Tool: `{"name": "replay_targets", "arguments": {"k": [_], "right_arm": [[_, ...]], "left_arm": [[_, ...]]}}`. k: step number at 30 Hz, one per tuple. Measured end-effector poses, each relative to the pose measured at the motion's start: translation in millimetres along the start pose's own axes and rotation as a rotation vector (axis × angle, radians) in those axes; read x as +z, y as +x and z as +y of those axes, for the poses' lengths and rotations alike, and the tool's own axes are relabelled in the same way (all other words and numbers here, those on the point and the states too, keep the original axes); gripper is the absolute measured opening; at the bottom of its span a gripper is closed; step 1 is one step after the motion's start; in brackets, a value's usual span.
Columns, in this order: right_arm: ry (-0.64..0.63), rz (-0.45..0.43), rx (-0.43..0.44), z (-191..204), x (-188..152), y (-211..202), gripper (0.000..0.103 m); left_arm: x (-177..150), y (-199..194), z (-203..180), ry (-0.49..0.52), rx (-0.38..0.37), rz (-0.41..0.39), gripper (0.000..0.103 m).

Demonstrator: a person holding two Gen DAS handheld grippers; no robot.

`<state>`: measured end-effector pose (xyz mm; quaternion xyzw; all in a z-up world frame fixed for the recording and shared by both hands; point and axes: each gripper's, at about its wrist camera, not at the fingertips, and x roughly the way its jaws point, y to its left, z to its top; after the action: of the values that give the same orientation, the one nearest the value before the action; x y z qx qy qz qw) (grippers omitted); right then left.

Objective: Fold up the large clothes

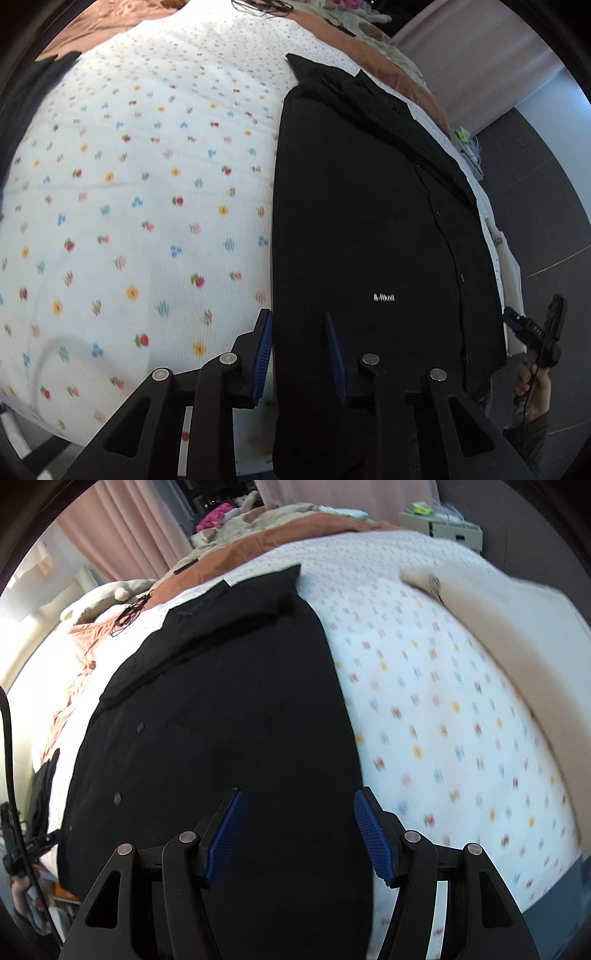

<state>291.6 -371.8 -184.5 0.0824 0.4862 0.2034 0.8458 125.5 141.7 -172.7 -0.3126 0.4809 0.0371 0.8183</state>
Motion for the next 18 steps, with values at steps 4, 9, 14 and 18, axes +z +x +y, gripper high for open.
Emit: {"name": "replay_targets", "arguments": {"k": [4,9,14,18], "right_arm": [[0.048,0.015,0.067,-16,-21,0,0.061],[0.092,0.026,0.173,-27,-45,-2,0.057],[0.172,0.014,0.287,-42,-69,-4,0.053],[0.226,0.011,0.365,-54,-83,-9,0.051]], "left_arm": [[-14,-1,2,-0.016,-0.045,0.022,0.029],[-30,-3,6,-0.045,-0.105,0.036,0.029],[-45,-7,9,-0.068,-0.156,0.044,0.029],[-53,-10,13,-0.087,-0.202,0.049,0.029]]}}
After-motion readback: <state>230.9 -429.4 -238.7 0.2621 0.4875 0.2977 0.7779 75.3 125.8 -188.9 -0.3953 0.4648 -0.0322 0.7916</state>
